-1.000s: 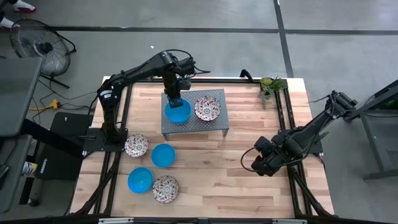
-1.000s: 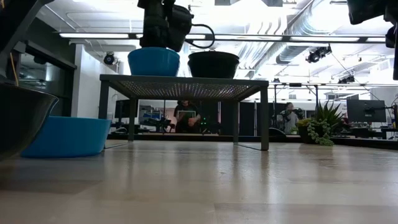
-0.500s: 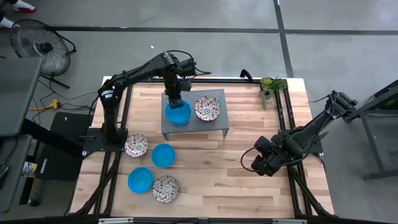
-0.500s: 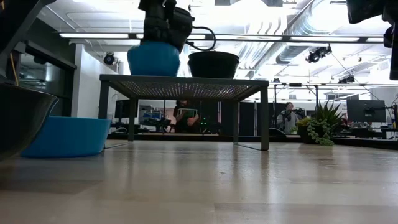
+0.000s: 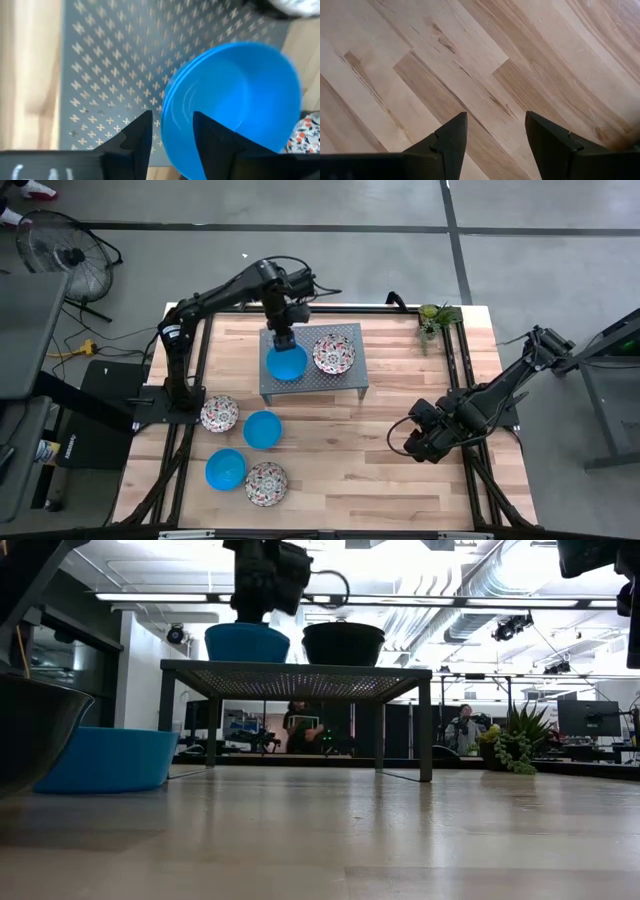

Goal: Pick & Place Mini bowls
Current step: Stack the blue bowl on top of the blue bowl on the shelf, then stack the blue bowl on top of the blue bowls on the shelf

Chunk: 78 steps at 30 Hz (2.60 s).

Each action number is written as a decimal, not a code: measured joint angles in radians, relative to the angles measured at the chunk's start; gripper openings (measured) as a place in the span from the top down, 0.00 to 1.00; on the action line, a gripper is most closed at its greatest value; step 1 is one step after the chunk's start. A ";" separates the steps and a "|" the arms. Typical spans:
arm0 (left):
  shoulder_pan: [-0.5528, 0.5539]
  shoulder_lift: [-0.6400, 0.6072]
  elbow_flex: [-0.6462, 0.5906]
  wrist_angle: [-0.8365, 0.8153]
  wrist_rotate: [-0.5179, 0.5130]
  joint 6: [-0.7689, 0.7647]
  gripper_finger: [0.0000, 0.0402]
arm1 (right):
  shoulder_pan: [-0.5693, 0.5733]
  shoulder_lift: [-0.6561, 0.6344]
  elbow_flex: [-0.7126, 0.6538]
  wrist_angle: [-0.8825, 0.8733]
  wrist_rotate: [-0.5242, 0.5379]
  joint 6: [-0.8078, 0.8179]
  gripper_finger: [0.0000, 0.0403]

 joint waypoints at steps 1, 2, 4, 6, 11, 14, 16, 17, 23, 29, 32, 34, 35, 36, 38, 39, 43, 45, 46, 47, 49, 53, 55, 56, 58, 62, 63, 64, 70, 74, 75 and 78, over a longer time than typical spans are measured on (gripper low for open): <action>0.000 0.000 0.019 0.000 0.000 0.002 0.65 | 0.000 0.000 0.000 0.000 0.000 0.000 0.53; 0.000 0.000 0.038 0.001 0.000 0.003 0.65 | 0.000 0.000 0.000 0.000 0.000 0.000 0.53; 0.000 0.000 0.074 0.000 0.000 0.010 0.65 | 0.000 0.000 0.000 0.000 -0.002 0.000 0.53; 0.000 0.000 0.108 0.001 0.000 0.012 0.65 | 0.000 0.000 0.000 0.000 -0.005 0.000 0.53; 0.000 -0.016 0.177 0.001 0.025 0.010 0.65 | 0.000 0.000 0.000 0.000 -0.013 -0.005 0.53; -0.013 -0.046 0.189 0.000 0.053 0.002 0.65 | 0.000 0.000 0.000 -0.001 -0.027 -0.018 0.53; -0.031 -0.066 0.187 -0.001 0.056 -0.002 0.65 | 0.000 0.000 0.000 -0.007 -0.028 -0.018 0.53; -0.043 -0.076 0.187 0.000 0.052 -0.009 0.65 | 0.000 0.000 0.000 -0.008 -0.030 -0.018 0.53; -0.139 -0.147 0.187 0.000 0.032 -0.071 0.65 | 0.000 0.000 0.000 -0.014 -0.035 -0.040 0.53; -0.293 -0.192 0.187 0.000 0.008 -0.147 0.65 | 0.000 0.000 0.000 -0.016 -0.039 -0.059 0.53; -0.390 -0.208 0.181 0.003 -0.050 -0.219 0.65 | 0.000 0.000 0.000 -0.015 -0.042 -0.086 0.53; -0.459 -0.220 0.173 0.000 -0.086 -0.279 0.65 | 0.000 0.000 0.000 -0.016 -0.041 -0.103 0.53; -0.493 -0.223 0.166 0.001 -0.107 -0.311 0.65 | 0.000 0.000 0.000 -0.016 -0.040 -0.110 0.53; -0.525 -0.225 0.153 0.001 -0.130 -0.343 0.65 | 0.000 0.000 0.000 -0.016 -0.040 -0.120 0.53; -0.593 -0.218 0.123 -0.001 -0.178 -0.415 0.65 | 0.000 0.000 0.000 -0.016 -0.038 -0.136 0.53; -0.622 -0.215 0.107 0.002 -0.198 -0.449 0.65 | 0.000 0.000 0.000 -0.016 -0.035 -0.146 0.53; -0.727 -0.222 0.028 0.000 -0.239 -0.595 0.65 | 0.000 0.000 0.000 -0.016 -0.035 -0.189 0.53; -0.772 -0.218 -0.022 0.001 -0.261 -0.665 0.65 | 0.000 0.000 0.000 -0.016 -0.035 -0.205 0.53; -0.794 -0.217 -0.049 0.003 -0.273 -0.703 0.65 | 0.000 0.000 0.000 -0.016 -0.035 -0.212 0.53; -0.811 -0.217 -0.077 0.007 -0.279 -0.741 0.65 | 0.000 0.000 0.000 -0.016 -0.035 -0.218 0.53; -0.843 -0.219 -0.134 0.036 -0.281 -0.812 0.65 | 0.000 0.000 0.000 -0.016 -0.035 -0.232 0.53; -0.914 -0.258 -0.265 0.156 -0.284 -0.927 0.65 | 0.000 0.000 0.000 -0.016 -0.036 -0.242 0.53; -0.946 -0.288 -0.335 0.243 -0.283 -0.979 0.65 | 0.000 0.000 0.000 -0.015 -0.036 -0.247 0.53; -0.962 -0.302 -0.373 0.277 -0.285 -1.009 0.65 | 0.000 0.000 0.000 -0.015 -0.036 -0.251 0.53; -0.983 -0.317 -0.440 0.331 -0.301 -1.072 0.65 | 0.000 0.000 0.000 -0.014 -0.034 -0.253 0.53; -1.006 -0.339 -0.557 0.396 -0.303 -1.187 0.65 | 0.000 0.000 0.000 -0.013 -0.028 -0.253 0.53; -1.015 -0.347 -0.582 0.415 -0.304 -1.212 0.65 | 0.000 0.000 0.000 -0.012 -0.027 -0.253 0.53; -1.017 -0.354 -0.605 0.439 -0.297 -1.239 0.65 | 0.000 0.000 0.000 -0.012 -0.027 -0.253 0.53; -1.026 -0.375 -0.734 0.487 -0.283 -1.476 0.65 | 0.000 0.000 0.000 -0.005 -0.034 -0.246 0.53; -1.029 -0.377 -0.802 0.484 -0.285 -1.633 0.65 | 0.000 0.000 0.000 -0.004 -0.035 -0.236 0.53; -1.028 -0.380 -0.812 0.496 -0.285 -1.662 0.65 | 0.000 0.000 0.000 -0.004 -0.035 -0.235 0.53; -1.027 -0.380 -0.849 0.496 -0.293 -1.743 0.65 | 0.000 0.000 0.000 -0.004 -0.035 -0.237 0.53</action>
